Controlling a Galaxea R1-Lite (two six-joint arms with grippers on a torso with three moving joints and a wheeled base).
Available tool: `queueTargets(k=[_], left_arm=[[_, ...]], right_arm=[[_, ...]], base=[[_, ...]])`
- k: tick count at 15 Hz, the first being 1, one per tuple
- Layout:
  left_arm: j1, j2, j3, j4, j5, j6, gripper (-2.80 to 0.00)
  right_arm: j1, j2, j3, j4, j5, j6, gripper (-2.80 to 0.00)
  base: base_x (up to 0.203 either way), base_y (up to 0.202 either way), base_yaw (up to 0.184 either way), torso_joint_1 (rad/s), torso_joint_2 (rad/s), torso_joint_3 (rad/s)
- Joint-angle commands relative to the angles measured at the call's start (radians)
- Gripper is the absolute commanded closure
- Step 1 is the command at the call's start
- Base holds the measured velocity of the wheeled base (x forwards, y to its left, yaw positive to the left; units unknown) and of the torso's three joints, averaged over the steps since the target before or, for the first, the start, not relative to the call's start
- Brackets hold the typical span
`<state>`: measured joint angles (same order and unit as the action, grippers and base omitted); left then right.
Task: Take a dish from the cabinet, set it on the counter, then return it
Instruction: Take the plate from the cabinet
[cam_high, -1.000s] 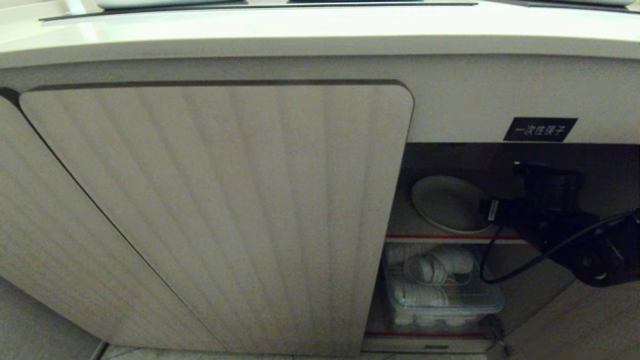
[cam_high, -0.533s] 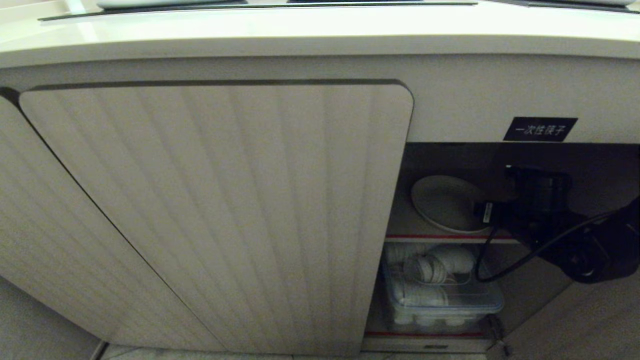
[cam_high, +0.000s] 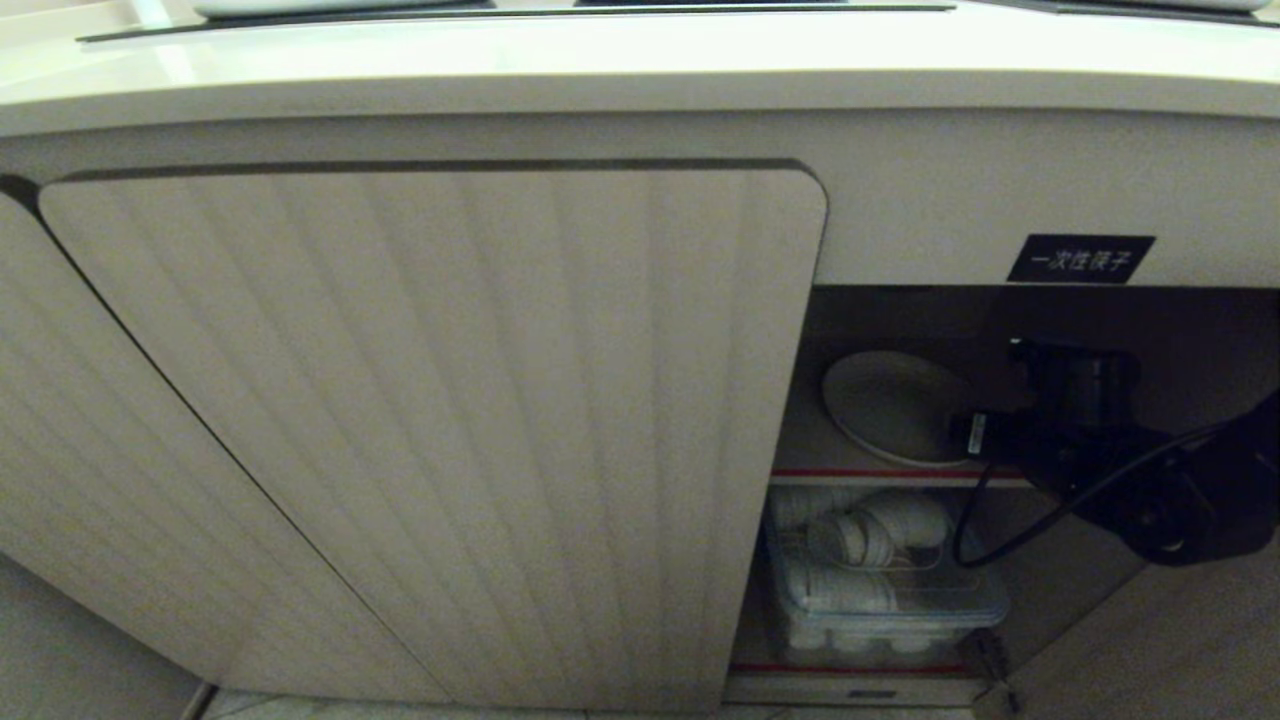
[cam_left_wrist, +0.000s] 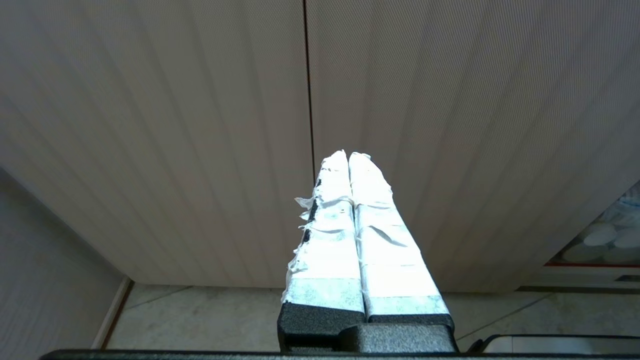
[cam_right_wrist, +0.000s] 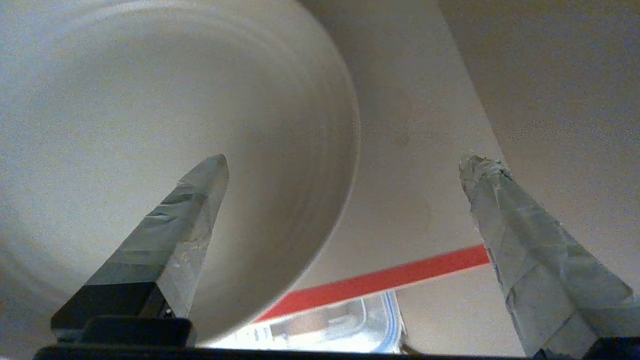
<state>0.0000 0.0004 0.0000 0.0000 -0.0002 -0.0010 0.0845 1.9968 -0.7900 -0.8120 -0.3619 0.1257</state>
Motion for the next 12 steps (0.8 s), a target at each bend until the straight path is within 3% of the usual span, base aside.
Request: queueTargets(k=[1,12], left_arm=[[0.000,0.000,0.000,0.000,0.000,-0.001,0.00],[0.000,0.000,0.000,0.000,0.000,-0.001,0.00]], right_arm=[[0.000,0.002,-0.012,0.012,-0.002,0.002,-2.80],[-0.012,0.013,-0.037,0.042,-0.001,0.012,-2.80]], base=[[0.000,0.000,0.000,0.000,0.00,0.000],[0.000,0.000,0.000,0.000,0.00,0.000]])
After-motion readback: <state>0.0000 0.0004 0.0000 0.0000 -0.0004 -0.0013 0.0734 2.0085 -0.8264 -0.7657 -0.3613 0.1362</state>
